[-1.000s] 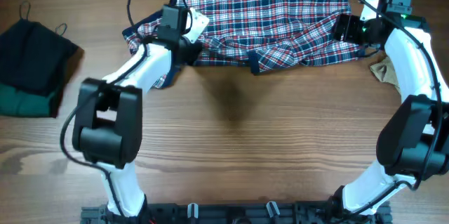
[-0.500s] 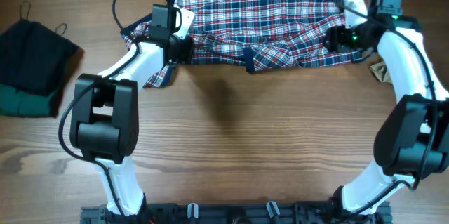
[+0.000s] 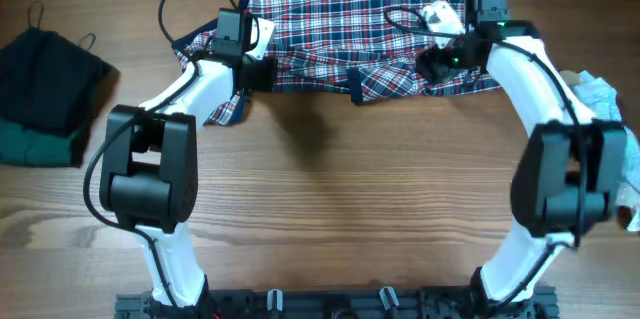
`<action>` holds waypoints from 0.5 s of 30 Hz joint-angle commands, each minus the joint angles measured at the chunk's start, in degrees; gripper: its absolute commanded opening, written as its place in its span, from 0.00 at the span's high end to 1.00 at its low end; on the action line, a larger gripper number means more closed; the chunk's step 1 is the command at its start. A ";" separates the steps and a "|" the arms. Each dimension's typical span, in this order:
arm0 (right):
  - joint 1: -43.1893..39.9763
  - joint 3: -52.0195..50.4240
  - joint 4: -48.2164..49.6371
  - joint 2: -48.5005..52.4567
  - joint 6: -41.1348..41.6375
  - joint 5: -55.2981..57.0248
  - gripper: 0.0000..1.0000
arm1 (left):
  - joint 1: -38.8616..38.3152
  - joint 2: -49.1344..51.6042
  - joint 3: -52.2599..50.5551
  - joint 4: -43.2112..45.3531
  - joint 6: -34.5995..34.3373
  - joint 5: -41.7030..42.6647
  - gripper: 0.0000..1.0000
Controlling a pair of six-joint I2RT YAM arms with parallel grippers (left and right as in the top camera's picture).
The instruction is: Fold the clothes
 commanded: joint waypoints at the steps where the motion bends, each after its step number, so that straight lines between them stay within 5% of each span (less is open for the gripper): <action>1: -1.88 -0.07 2.69 5.16 10.95 2.03 0.22 | 0.46 0.50 0.61 -0.46 -1.42 0.61 0.45; 9: -2.54 -0.07 6.49 6.03 16.94 2.25 0.20 | 1.36 -0.66 2.40 -3.13 -4.76 0.72 0.50; 15: -2.54 -0.07 7.45 9.11 19.98 2.23 0.19 | 1.57 -7.15 6.01 -7.13 -6.58 -1.53 0.42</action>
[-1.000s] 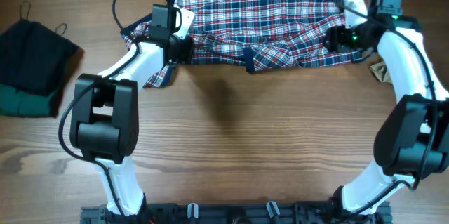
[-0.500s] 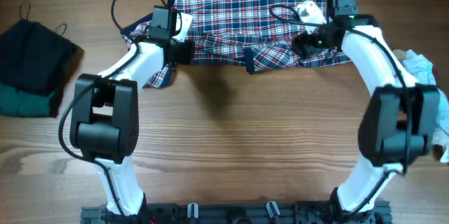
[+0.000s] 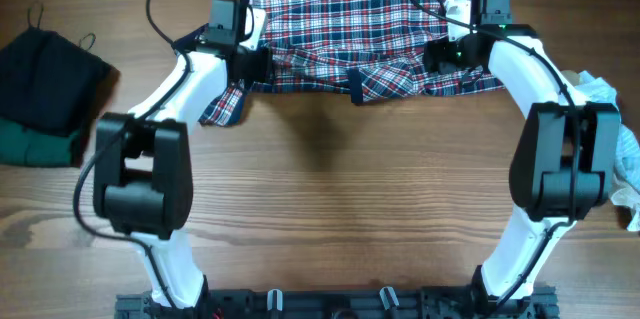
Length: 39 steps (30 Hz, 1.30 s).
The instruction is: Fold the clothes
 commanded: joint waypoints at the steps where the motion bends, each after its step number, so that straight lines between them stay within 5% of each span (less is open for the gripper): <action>1: 0.07 -0.04 -0.07 3.65 2.12 0.59 0.19 | 1.22 -4.24 2.03 -1.68 -1.40 -2.45 0.42; 12: 0.07 -0.04 -1.03 4.87 3.34 0.61 0.18 | 5.18 2.54 1.97 -4.92 -1.40 -2.54 0.52; 19: 0.07 -0.04 -4.22 4.90 4.31 1.90 0.18 | 5.51 6.60 1.95 -7.67 -1.40 -2.56 0.81; 23: 0.04 -0.04 -12.24 4.90 6.80 5.75 0.18 | 6.56 6.56 1.95 -15.85 -5.70 -7.10 0.88; 32: -2.71 -0.04 -28.11 4.87 15.63 6.29 0.16 | 9.16 5.81 1.95 -31.95 -10.67 -16.79 0.90; 39: -2.67 -0.04 -26.60 4.87 17.86 7.02 0.11 | 9.25 0.57 2.95 -30.34 -11.19 -18.91 0.83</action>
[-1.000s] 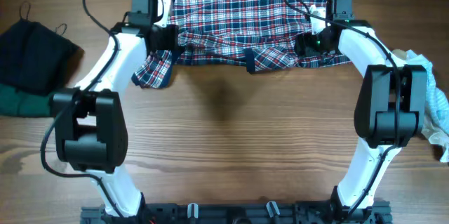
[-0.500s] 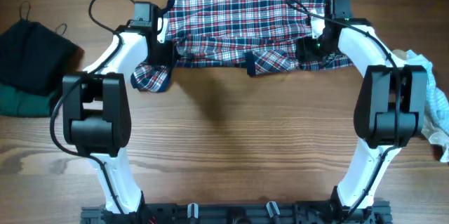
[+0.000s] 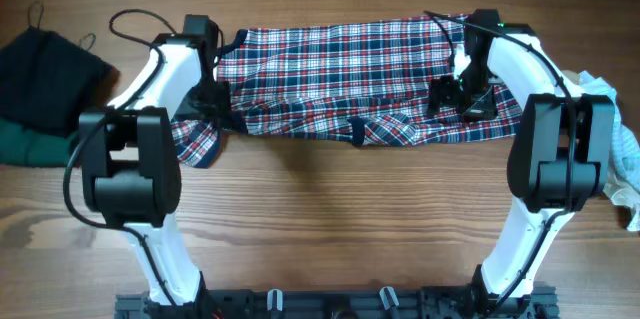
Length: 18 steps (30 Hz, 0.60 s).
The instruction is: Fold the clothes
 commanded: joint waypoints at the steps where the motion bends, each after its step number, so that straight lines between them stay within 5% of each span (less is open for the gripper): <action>1: -1.73 -1.73 2.25 1.81 0.79 3.58 0.11 | 2.01 -4.74 1.22 0.24 -1.14 -4.59 0.81; 6: -1.73 -1.73 2.51 1.81 0.81 3.56 0.10 | 1.84 -11.41 6.93 -1.14 -0.66 -0.81 0.39; 10: -1.73 -1.73 3.50 1.81 1.25 3.54 0.07 | -0.81 -15.34 7.13 -2.82 11.10 9.22 0.42; 18: -1.73 -1.73 5.40 1.81 1.22 3.56 0.03 | -13.90 -13.70 2.16 -3.63 33.53 13.00 0.42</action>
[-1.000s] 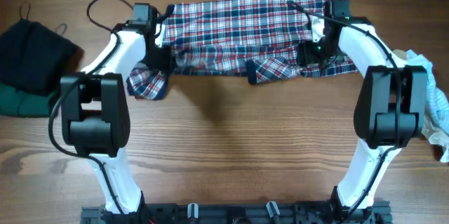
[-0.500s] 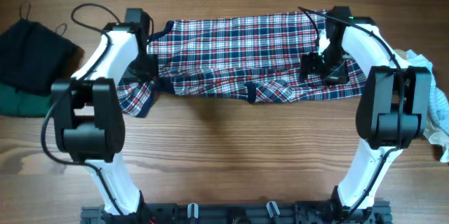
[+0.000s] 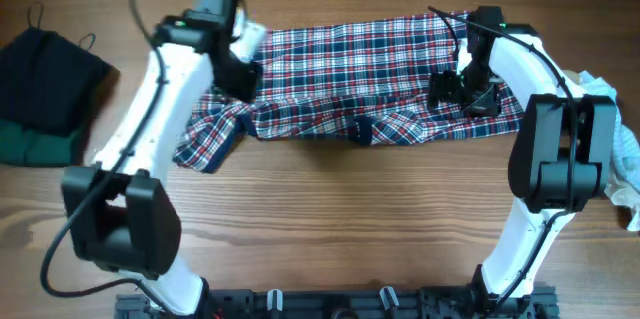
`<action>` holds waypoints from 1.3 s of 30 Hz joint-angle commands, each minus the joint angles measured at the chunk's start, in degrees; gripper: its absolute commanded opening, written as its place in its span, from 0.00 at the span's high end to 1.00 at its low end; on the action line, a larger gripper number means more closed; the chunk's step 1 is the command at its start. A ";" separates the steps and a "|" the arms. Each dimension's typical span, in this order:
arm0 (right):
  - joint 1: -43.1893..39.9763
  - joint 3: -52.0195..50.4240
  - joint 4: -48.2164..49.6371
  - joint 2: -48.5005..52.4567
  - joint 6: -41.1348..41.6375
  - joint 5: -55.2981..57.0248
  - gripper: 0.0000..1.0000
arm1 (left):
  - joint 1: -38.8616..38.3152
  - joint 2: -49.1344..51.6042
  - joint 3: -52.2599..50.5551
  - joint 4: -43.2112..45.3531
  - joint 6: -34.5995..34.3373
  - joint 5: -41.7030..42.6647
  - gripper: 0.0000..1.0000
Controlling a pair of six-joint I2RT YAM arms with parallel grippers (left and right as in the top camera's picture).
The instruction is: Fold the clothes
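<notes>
A red, white and blue plaid shirt [image 3: 350, 69] lies spread across the far half of the table, with one sleeve [image 3: 208, 134] trailing toward the front left. My left gripper [image 3: 242, 74] hangs over the shirt's left shoulder area; it is blurred and its jaws are hidden from above. My right gripper [image 3: 463, 94] sits low on the shirt's right part, fingers down in the fabric and apparently pinching it.
A folded black and dark green pile of clothes [image 3: 45, 94] lies at the left edge. A crumpled pale garment [image 3: 615, 149] sits at the right edge. Bare wooden table [image 3: 340, 229] stretches in front of the shirt.
My left arm has swung right and up, from the shirt's left edge to over its left shoulder. The left sleeve now lies wider and flatter. My right gripper has barely moved.
The shirt first lay bunched along the far edge with both grippers at its ends. It then appeared pulled wider and nearer the front, spread almost flat. Now it stays spread, with my left arm shifted inward and my right gripper in the same spot.
</notes>
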 commanded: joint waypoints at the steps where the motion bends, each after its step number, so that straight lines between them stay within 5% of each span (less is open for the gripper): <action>1: -1.36 -1.66 2.08 1.97 -0.42 2.64 0.03 | -5.64 0.83 -4.85 2.58 10.73 2.71 0.41; 13: -1.38 -1.66 1.95 1.97 -0.46 2.64 0.02 | -7.21 6.67 -11.54 12.35 10.75 1.99 0.40; 17: -1.38 -1.66 1.95 1.97 -0.46 2.67 0.02 | -7.15 9.49 -11.54 13.40 10.73 -4.35 0.42; 24: -1.38 -1.66 1.95 1.97 -0.46 2.67 0.02 | -7.15 9.44 -11.52 16.44 10.73 -8.41 0.85; 31: -1.38 -1.66 1.97 1.97 -0.44 2.69 0.02 | -6.62 9.38 -11.52 21.03 10.80 -13.64 0.94; 39: -1.38 -1.66 3.04 1.97 -0.46 2.67 0.02 | -3.74 9.38 -11.52 26.60 10.73 -12.66 0.88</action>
